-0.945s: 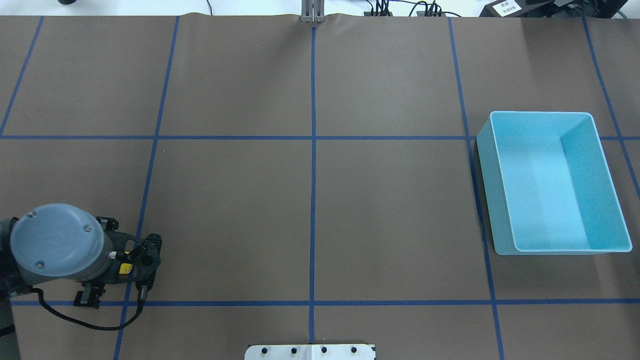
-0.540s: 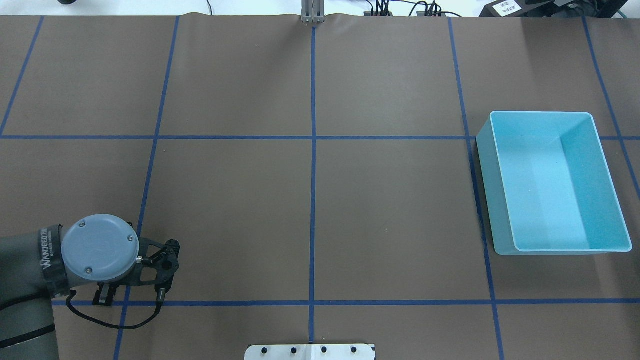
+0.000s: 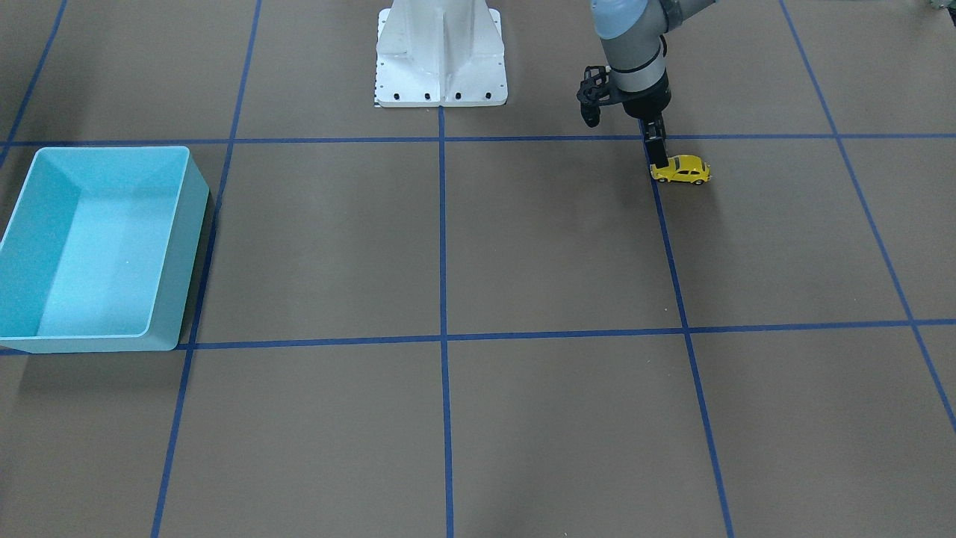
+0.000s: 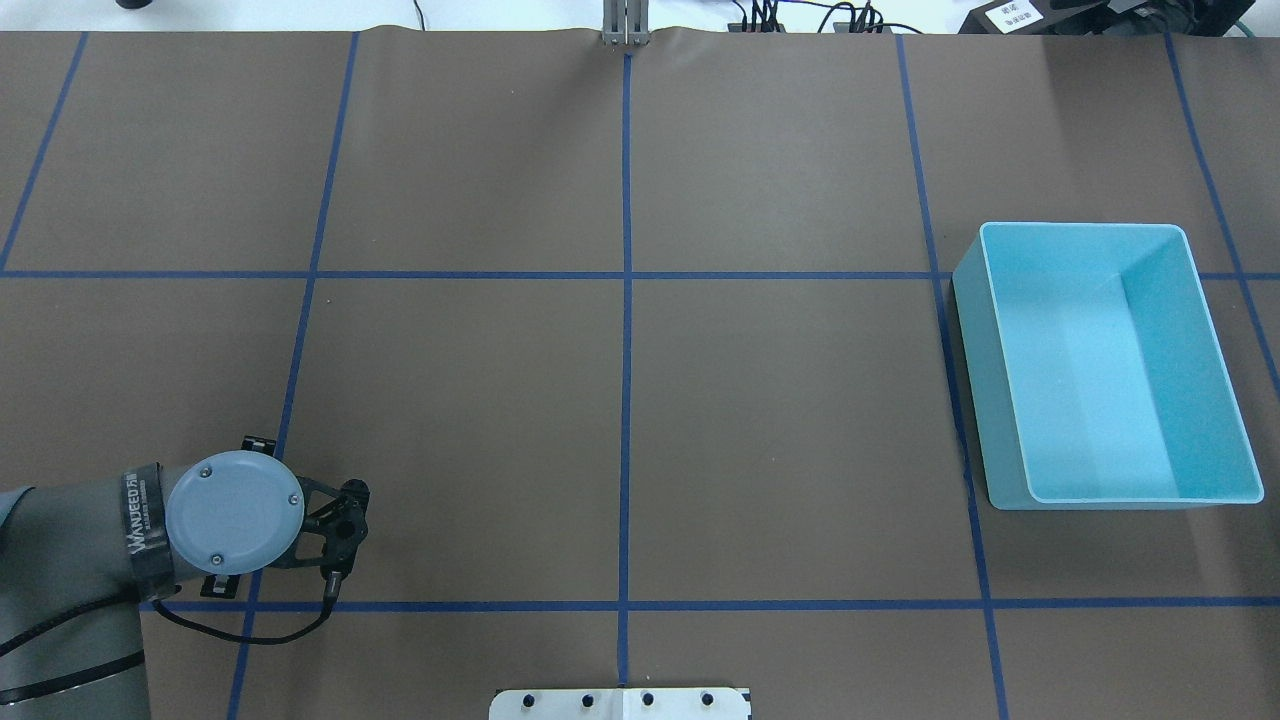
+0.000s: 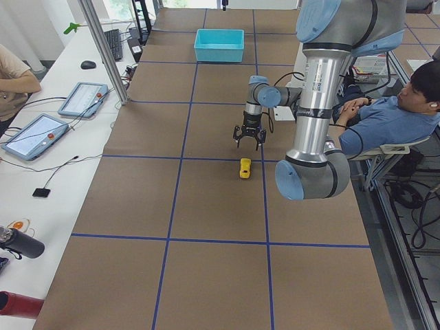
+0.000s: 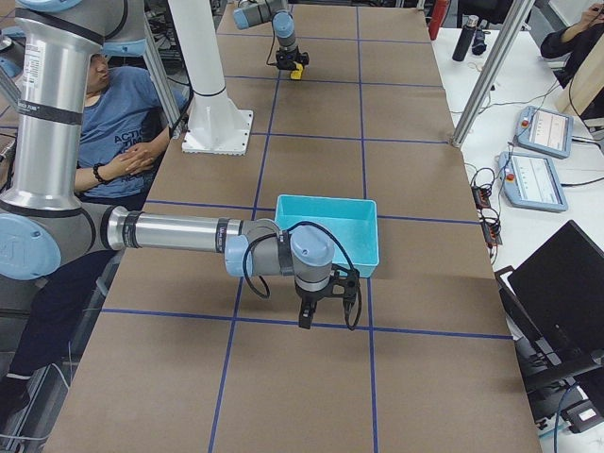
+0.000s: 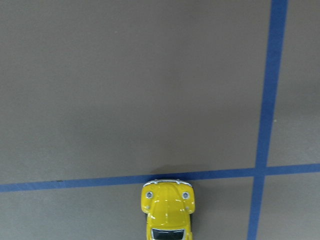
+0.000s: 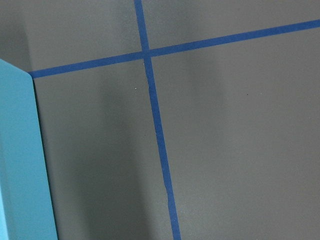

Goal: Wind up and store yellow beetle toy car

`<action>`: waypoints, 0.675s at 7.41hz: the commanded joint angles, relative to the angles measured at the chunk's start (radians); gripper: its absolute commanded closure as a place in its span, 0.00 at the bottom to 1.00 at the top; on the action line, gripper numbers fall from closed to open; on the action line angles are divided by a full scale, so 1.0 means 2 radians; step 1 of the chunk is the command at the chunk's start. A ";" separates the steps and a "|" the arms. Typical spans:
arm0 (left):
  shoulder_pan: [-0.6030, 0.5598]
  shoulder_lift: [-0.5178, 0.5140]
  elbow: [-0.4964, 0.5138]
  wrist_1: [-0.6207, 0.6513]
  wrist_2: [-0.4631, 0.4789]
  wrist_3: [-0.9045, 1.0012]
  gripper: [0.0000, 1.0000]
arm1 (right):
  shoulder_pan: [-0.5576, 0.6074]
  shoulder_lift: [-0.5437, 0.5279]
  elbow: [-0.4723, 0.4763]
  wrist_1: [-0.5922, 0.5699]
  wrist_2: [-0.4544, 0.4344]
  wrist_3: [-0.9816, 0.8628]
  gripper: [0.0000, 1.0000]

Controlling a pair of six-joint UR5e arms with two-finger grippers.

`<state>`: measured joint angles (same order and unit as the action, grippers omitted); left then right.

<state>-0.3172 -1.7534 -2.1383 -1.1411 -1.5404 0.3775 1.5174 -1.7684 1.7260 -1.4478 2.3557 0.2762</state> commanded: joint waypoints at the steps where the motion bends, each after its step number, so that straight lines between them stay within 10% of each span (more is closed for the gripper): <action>1: 0.000 0.002 0.020 -0.015 0.008 -0.009 0.07 | -0.001 0.001 -0.005 -0.001 0.000 0.001 0.00; 5: 0.000 0.018 0.032 -0.052 -0.017 -0.028 0.07 | -0.001 0.004 -0.004 0.001 0.000 0.001 0.00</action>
<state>-0.3175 -1.7272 -2.0796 -1.2213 -1.5501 0.3196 1.5156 -1.7631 1.7162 -1.4463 2.3547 0.2792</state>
